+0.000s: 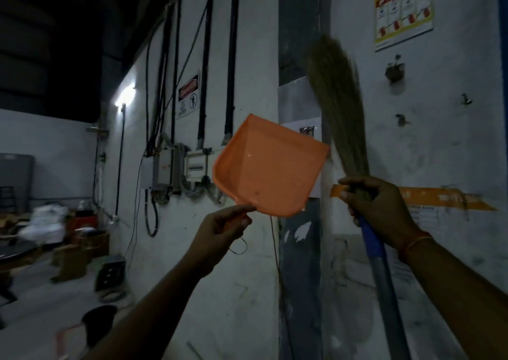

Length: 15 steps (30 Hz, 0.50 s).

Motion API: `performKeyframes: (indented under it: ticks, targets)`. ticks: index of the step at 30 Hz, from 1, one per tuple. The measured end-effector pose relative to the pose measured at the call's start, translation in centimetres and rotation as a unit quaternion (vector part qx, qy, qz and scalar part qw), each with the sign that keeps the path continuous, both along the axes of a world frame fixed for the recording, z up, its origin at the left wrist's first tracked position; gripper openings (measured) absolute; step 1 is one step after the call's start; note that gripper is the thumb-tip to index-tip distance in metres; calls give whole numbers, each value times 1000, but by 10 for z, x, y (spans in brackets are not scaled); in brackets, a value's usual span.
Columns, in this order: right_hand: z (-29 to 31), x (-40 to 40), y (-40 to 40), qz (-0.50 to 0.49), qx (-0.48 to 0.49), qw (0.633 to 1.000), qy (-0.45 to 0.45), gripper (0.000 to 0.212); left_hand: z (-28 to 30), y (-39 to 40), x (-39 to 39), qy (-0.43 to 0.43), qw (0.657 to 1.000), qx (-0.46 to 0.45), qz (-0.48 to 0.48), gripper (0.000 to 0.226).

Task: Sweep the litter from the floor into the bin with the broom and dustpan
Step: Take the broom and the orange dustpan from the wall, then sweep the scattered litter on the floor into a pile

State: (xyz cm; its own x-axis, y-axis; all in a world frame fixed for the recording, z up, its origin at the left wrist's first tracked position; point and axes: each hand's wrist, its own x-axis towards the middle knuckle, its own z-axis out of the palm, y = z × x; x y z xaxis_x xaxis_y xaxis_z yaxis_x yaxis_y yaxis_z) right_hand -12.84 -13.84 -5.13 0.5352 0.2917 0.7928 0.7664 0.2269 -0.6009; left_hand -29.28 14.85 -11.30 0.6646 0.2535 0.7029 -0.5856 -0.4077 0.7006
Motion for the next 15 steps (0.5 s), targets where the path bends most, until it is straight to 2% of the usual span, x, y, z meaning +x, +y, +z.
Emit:
performKeyframes:
  ticks: [5,9,15]
  targets:
    - [-21,-22,47,45,5,999,25,22,-43,16,-27,-15,995,-88,49,28]
    - [-37,-39,88,64,15,997,52,22,-71,45,-55,-2,991,-109,80,27]
    - [-84,-74,164,121,1,982,143,23,-120,92,-110,23,978,-194,70,30]
